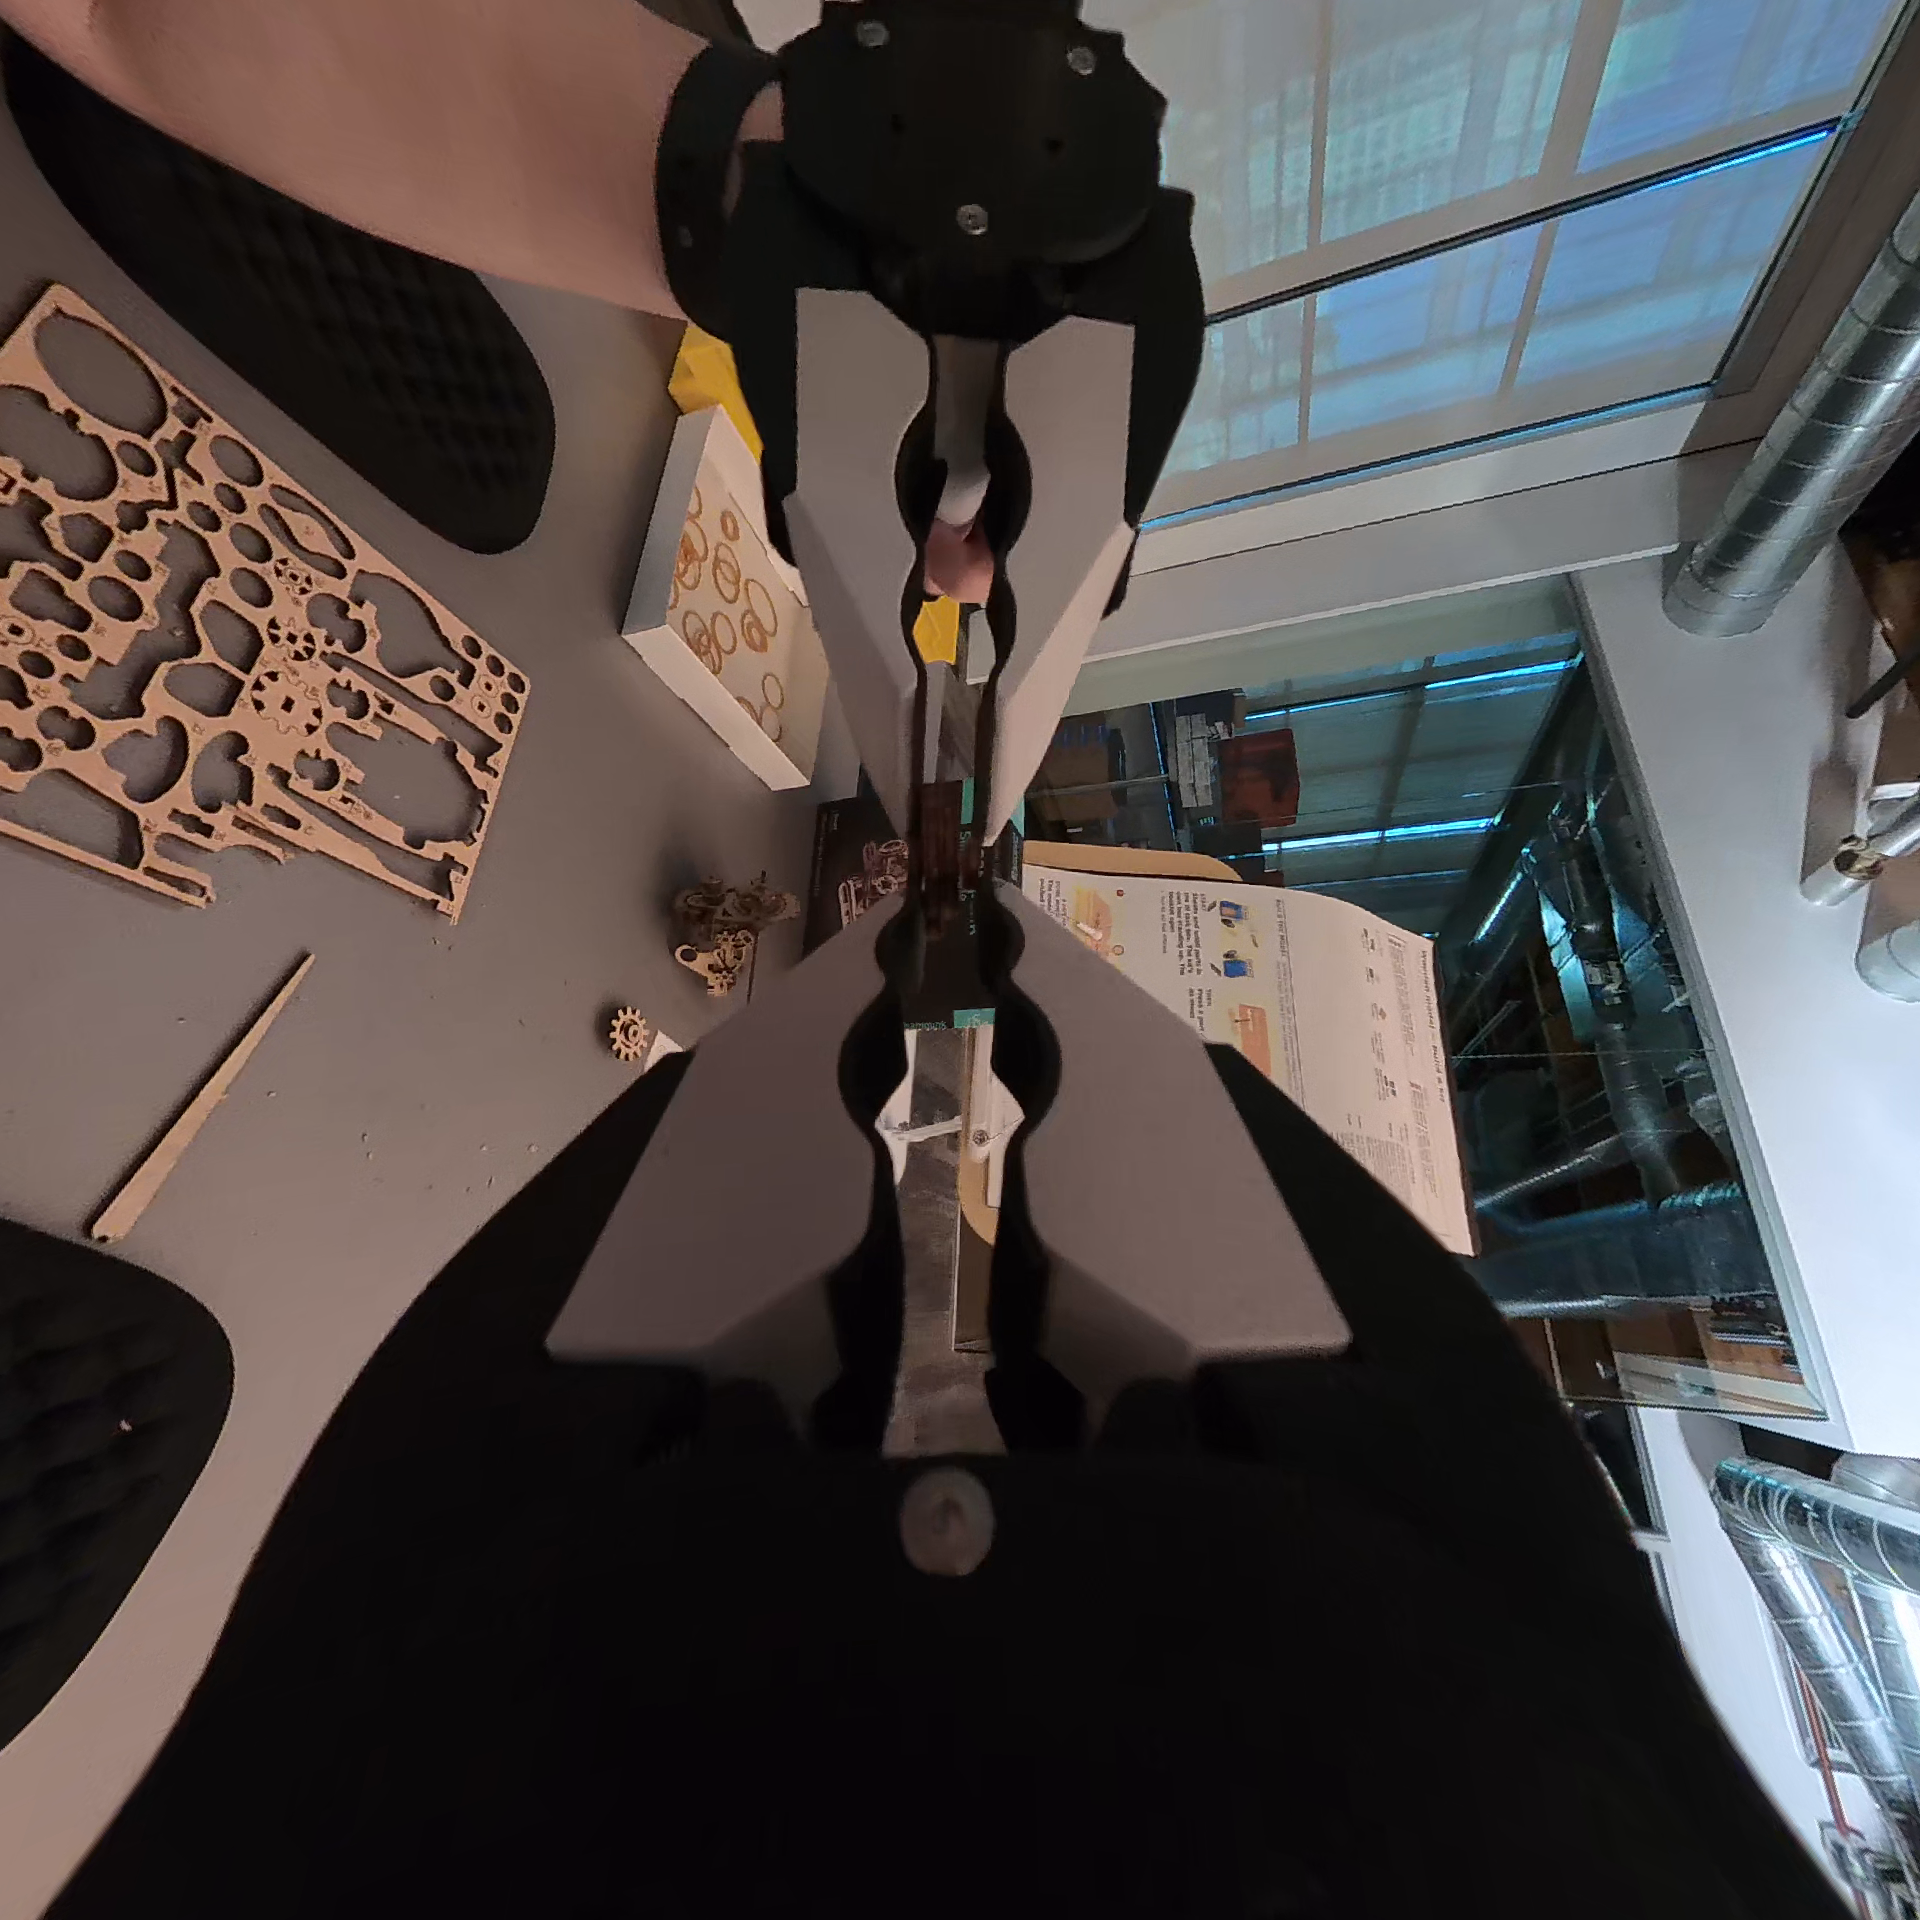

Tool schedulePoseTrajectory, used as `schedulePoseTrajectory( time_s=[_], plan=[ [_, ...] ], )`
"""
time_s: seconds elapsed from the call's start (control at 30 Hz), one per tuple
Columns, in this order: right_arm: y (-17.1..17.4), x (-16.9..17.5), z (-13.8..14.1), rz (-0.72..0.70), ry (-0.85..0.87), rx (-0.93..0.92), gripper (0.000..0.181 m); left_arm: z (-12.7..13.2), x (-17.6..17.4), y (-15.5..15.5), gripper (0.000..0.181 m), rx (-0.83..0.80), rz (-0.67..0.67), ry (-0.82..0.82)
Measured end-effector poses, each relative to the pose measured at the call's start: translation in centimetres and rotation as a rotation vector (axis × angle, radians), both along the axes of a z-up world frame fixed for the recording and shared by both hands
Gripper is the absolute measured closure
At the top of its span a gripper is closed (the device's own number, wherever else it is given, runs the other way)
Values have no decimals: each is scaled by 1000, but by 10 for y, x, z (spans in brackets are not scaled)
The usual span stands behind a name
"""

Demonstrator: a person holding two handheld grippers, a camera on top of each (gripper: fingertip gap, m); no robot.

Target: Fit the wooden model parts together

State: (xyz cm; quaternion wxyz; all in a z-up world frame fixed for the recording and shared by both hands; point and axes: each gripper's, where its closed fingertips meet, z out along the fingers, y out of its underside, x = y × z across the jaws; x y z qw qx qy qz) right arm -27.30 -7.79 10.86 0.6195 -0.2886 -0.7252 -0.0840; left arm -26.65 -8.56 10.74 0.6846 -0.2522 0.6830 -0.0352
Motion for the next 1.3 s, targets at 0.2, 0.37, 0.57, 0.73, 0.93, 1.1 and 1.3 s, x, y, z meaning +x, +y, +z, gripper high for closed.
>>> schedulePoseTrajectory(
  time_s=[0.2, 0.37, 0.57, 0.73, 0.93, 1.1, 1.3],
  plan=[
    [0, -2, -6, 0, -30, -13, 173, -3, -2, 3, 160, -60, 2, 14],
    [-2, -3, -5, 20, -24, -17, 173, -6, -2, -2, 171, -55, -41, 30],
    [-2, -4, -8, 25, -32, -40, 173, -9, -3, -2, 171, -48, -62, 43],
    [-2, -3, -3, 73, 17, -85, 172, -3, -2, -1, 173, -52, -69, 25],
    [-2, 0, -3, 60, 8, -81, 172, -3, 1, -1, 172, -70, -69, 30],
    [-8, 1, 2, 66, 29, -107, 173, 3, 2, -7, 173, -89, -96, 3],
    [0, 4, 0, 46, 28, -143, 175, 1, 5, 1, 173, -125, -81, -4]
  ],
)
